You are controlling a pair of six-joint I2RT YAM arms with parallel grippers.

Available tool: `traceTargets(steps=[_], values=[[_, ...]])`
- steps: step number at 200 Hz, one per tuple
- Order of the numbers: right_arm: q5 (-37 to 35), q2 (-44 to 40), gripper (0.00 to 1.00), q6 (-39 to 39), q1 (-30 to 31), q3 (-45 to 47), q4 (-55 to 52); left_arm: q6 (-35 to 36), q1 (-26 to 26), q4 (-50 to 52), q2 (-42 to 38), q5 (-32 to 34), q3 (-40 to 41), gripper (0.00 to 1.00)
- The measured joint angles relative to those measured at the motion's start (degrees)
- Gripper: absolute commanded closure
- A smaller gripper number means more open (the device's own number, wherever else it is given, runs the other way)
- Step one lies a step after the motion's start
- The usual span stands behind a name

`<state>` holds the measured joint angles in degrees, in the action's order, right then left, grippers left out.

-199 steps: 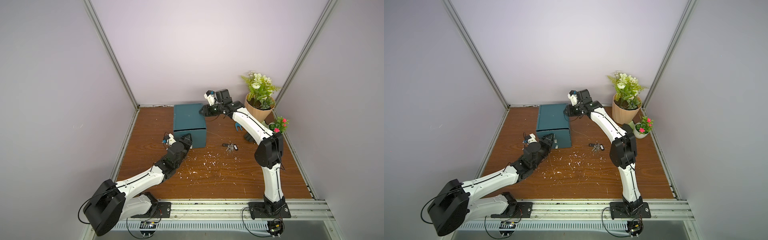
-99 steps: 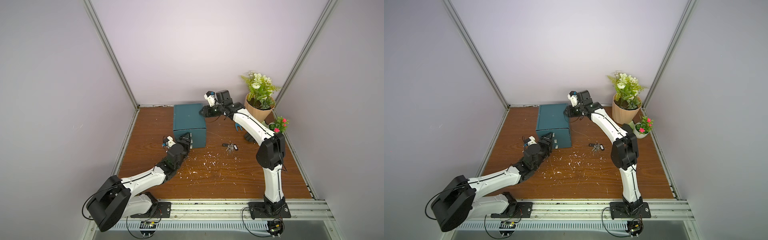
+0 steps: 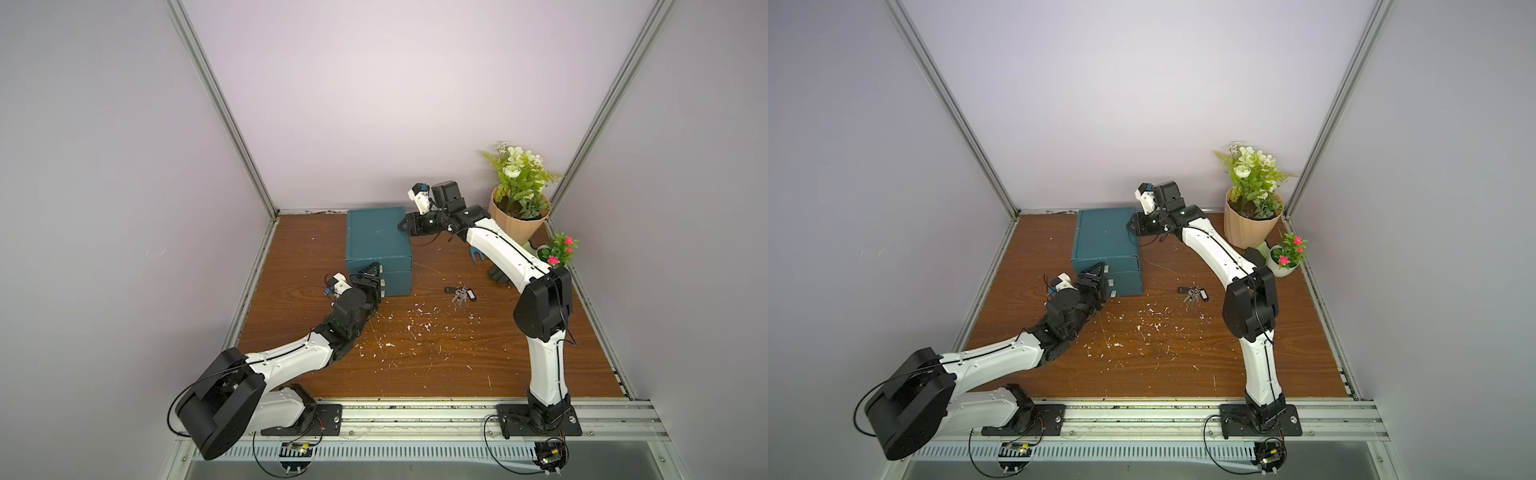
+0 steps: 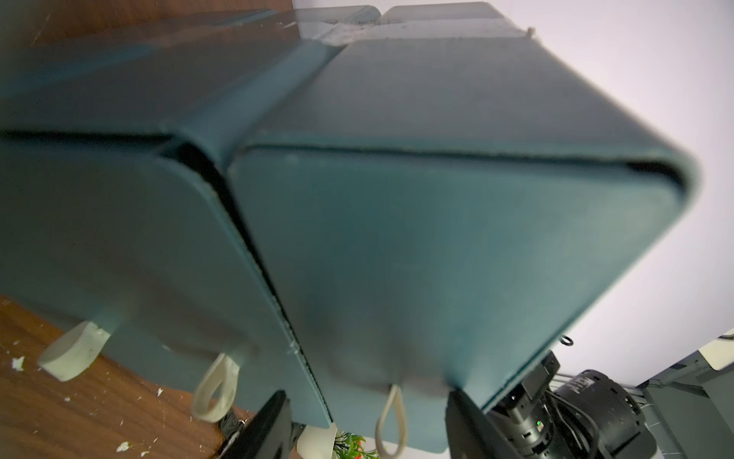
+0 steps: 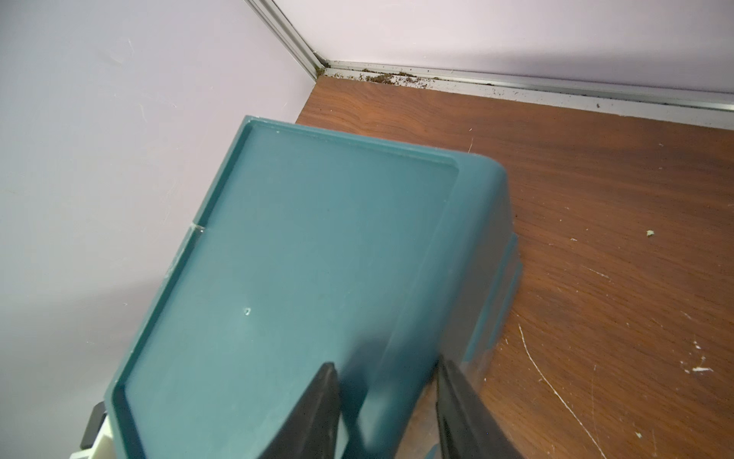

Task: Take the keys out of the drawer
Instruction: Close the drawer in the storage box.

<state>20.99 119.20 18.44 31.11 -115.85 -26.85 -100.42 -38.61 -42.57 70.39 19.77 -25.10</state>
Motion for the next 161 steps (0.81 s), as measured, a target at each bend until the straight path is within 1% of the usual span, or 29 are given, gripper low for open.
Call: traceTargets(steps=[39,58,78,115,161], values=[[0.0,-0.2,0.56,0.0,0.1,0.2,-0.1,-0.2,0.0,4.6,-5.6,-1.6,0.4,0.35],[0.0,-0.3,0.57,0.0,0.2,0.4,0.0,-0.4,0.0,6.1,-8.3,-1.9,1.6,0.41],[0.0,-0.3,0.57,0.0,0.2,0.4,0.1,-1.3,0.0,6.4,-9.1,-2.0,3.9,0.45],[0.0,-0.4,0.57,0.0,0.2,0.4,0.0,-3.0,0.0,5.8,-6.4,-3.0,6.7,0.5],[0.0,-0.4,0.57,0.0,0.2,0.4,0.0,-4.2,0.0,-0.8,0.1,-4.7,6.8,0.57]])
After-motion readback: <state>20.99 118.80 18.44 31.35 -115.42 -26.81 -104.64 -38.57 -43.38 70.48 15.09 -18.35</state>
